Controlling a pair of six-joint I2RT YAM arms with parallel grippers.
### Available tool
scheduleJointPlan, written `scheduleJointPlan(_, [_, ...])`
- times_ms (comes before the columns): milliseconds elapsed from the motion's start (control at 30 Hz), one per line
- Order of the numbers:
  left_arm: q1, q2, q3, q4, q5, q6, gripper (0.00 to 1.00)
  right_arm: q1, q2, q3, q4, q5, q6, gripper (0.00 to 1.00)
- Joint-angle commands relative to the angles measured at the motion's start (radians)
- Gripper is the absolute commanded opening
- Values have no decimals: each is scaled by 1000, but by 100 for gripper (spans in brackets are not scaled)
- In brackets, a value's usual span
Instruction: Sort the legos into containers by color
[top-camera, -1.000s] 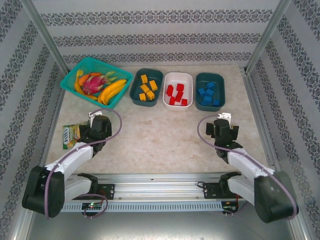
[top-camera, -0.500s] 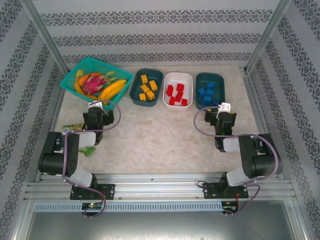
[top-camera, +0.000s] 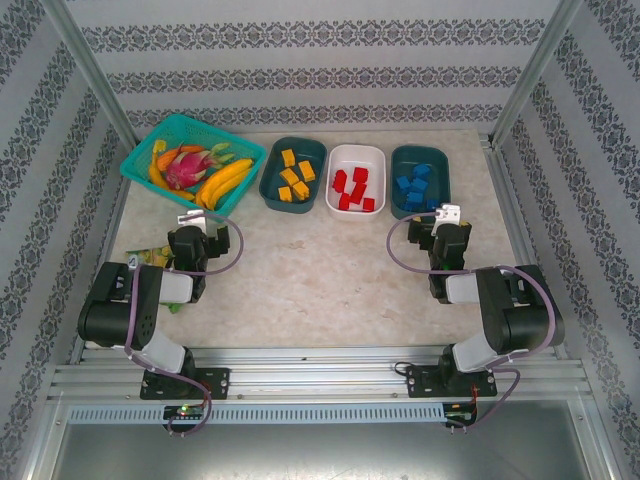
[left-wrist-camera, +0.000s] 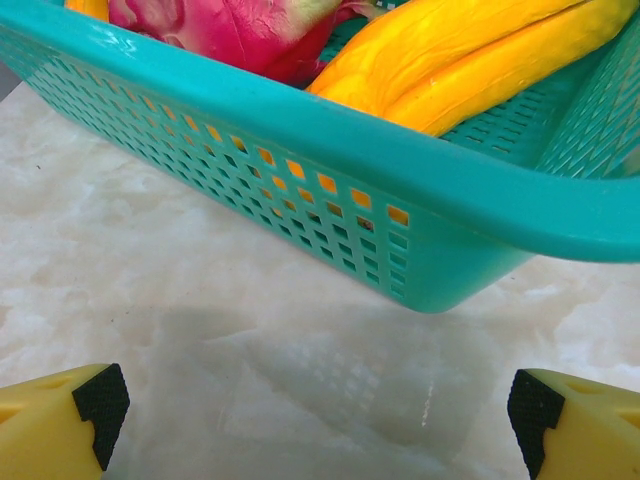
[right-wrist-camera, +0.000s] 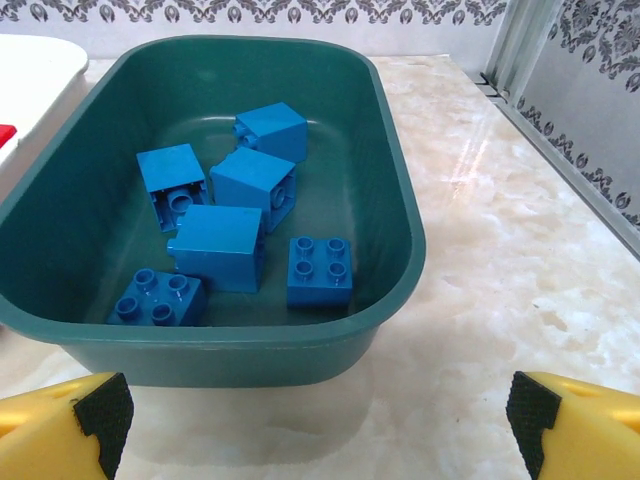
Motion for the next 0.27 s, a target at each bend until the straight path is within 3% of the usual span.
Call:
scheduleJointPlan(0, [8, -3, 9, 58, 16, 18, 100, -3, -12, 12, 30, -24, -13, 98])
scheduleJointPlan(233, [8, -3, 9, 54, 16, 17, 100, -14, -13, 19, 17, -55, -7, 98])
